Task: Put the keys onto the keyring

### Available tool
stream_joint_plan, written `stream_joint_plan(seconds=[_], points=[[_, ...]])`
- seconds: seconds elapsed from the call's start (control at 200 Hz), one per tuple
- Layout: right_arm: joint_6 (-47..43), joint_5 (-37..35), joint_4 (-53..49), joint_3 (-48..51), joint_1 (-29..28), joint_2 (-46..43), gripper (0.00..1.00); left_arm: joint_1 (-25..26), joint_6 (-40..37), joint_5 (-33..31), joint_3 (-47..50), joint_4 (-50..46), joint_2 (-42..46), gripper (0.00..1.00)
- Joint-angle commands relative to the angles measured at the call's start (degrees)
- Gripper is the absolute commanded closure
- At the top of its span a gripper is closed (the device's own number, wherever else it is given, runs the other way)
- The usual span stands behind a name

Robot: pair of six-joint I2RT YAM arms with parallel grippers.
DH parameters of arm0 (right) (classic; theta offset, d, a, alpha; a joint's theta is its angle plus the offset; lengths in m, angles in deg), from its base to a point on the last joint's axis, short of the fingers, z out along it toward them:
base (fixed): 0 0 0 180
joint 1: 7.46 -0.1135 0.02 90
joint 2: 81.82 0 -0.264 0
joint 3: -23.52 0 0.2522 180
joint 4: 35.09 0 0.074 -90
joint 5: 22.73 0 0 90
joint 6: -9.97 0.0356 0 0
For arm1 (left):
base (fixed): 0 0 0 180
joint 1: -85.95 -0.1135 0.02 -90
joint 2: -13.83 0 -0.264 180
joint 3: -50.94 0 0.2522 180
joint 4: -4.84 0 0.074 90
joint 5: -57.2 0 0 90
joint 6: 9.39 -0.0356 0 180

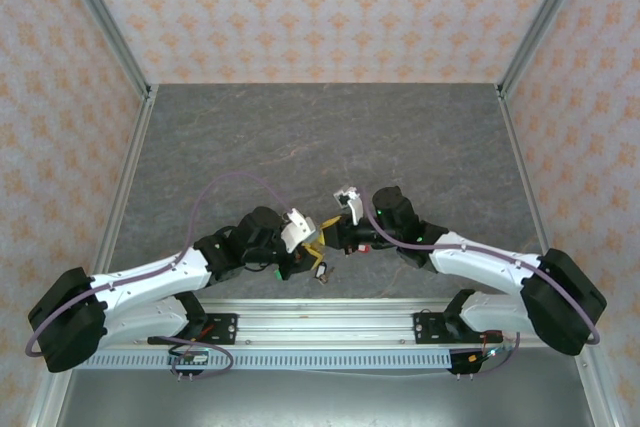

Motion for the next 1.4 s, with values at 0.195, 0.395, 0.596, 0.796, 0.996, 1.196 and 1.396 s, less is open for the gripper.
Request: stream_joint_plan(seconds=[0.195,0.395,0.596,0.796,0.996,1.196,1.396], points=[[4.27,-5.81,0.98,-1.50,-0.12,2.52,0.95,0.55,1.88,-1.62,-2.34,3.68,0.90,0.85],[7.70,-9.11,1.41,0.23,-0.12,-0.32,0.98,0.55,3.17,-1.22,-4.49,4.43,-0.98,0.85],[10.54,-12.71,2.31,5.31,-0.20,-6.66,1.00,0.59,2.17,2.03,-7.76,3.09,-5.72,0.83],[10.98,-14.67,0.53,7.98,-0.20,-13.09,1.00,0.61,2.82,3.54,-8.73,3.86,-8.47,0.78],[9.77,-16.71,-2.77,7.10,-0.16,-16.08,1.00,0.54,3.11,3.65,-10.63,3.65,-11.00,0.65],[11.06,-21.14,0.22,7.66,0.35,-15.22,1.00,0.53,5.25,1.30,-9.34,6.69,-9.51,0.54],[14.33,-19.38,5.38,7.50,2.94,-11.58,1.00,-0.13,7.93,0.34,-7.36,6.88,-2.84,0.50]])
